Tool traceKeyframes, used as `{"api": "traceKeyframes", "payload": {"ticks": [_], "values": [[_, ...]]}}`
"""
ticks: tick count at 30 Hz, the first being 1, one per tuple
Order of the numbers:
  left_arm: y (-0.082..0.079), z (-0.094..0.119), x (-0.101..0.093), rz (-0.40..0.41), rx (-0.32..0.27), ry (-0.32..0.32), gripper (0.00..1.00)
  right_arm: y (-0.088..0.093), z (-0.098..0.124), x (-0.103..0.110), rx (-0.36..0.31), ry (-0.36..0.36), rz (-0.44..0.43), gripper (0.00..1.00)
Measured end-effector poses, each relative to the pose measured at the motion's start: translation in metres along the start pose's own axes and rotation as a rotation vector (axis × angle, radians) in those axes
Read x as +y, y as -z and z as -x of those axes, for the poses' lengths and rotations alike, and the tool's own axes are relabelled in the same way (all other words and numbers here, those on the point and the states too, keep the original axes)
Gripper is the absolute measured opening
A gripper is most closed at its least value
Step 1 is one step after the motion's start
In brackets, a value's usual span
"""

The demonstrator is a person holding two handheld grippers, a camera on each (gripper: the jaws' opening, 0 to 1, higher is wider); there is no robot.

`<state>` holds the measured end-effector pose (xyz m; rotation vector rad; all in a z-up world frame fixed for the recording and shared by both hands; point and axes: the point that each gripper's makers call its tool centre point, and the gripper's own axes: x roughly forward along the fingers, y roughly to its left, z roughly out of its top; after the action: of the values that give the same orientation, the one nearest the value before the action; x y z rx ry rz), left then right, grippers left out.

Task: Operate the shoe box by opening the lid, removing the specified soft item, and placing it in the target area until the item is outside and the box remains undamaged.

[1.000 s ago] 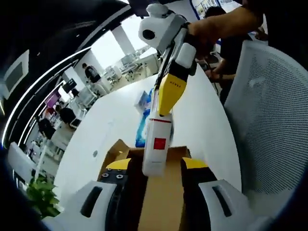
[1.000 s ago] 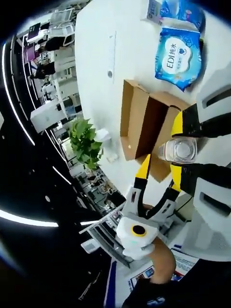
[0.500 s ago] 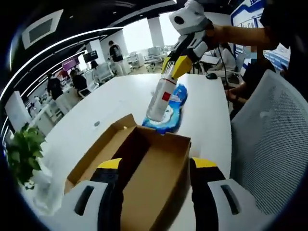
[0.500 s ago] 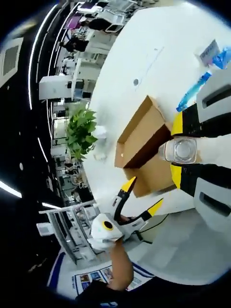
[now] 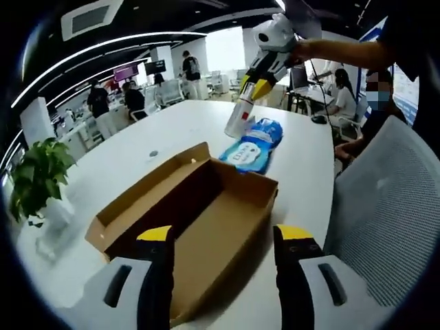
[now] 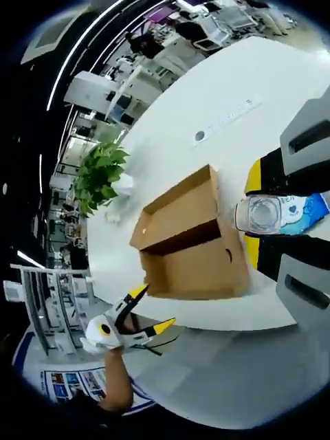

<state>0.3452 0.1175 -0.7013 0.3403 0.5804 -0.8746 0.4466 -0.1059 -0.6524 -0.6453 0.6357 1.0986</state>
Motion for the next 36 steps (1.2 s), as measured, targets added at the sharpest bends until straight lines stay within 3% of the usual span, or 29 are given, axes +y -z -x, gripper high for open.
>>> {"api": "traceKeyframes", "payload": {"ticks": [11,19,36], "values": [[0.019,0.023,0.003,0.066,-0.016,-0.060,0.61,0.026,-0.016,-0.039,0.128,-0.018,0.187,0.16],[0.036,0.035,0.003,0.101,0.003,-0.095,0.62,0.042,-0.033,-0.068,0.195,-0.041,0.248,0.16],[0.040,0.043,0.003,0.127,-0.011,-0.119,0.62,0.076,-0.069,-0.094,0.326,-0.103,0.295,0.17]]}}
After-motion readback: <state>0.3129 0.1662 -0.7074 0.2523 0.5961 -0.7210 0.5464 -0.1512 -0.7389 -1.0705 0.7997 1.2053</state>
